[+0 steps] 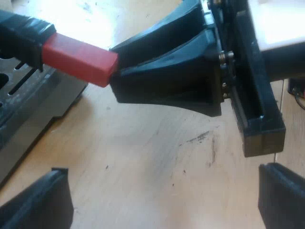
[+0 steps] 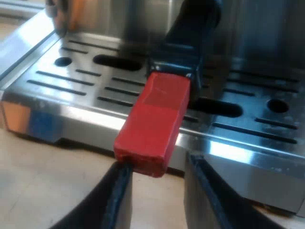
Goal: Grind coffee beans and then tamp
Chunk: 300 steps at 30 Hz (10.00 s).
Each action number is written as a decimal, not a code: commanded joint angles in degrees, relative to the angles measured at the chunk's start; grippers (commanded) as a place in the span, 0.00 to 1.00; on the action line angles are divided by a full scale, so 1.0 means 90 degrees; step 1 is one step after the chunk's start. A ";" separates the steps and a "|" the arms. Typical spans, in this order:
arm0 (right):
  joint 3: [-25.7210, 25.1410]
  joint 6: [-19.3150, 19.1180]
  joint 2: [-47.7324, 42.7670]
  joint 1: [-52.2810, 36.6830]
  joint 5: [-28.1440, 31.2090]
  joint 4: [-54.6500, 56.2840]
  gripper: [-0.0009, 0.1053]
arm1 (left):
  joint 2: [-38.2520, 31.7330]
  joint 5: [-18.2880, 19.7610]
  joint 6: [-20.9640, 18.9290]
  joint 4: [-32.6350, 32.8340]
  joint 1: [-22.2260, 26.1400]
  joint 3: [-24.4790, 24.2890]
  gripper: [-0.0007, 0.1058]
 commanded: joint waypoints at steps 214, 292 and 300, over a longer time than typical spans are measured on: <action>-0.0044 0.0655 0.0003 0.0631 -0.2295 0.3536 0.01 | 0.0111 -0.0690 -0.0054 0.1353 -0.0036 -0.0010 0.78; -0.1970 -0.0901 -0.2520 0.0634 -0.2603 0.4960 0.66 | -0.1070 -0.2135 -0.0054 0.2931 -0.0036 -0.1258 0.78; -0.1970 -0.0633 -0.2520 0.0634 -0.2635 0.4960 0.66 | -0.1070 -0.2263 -0.0150 0.2543 -0.0036 -0.1258 0.78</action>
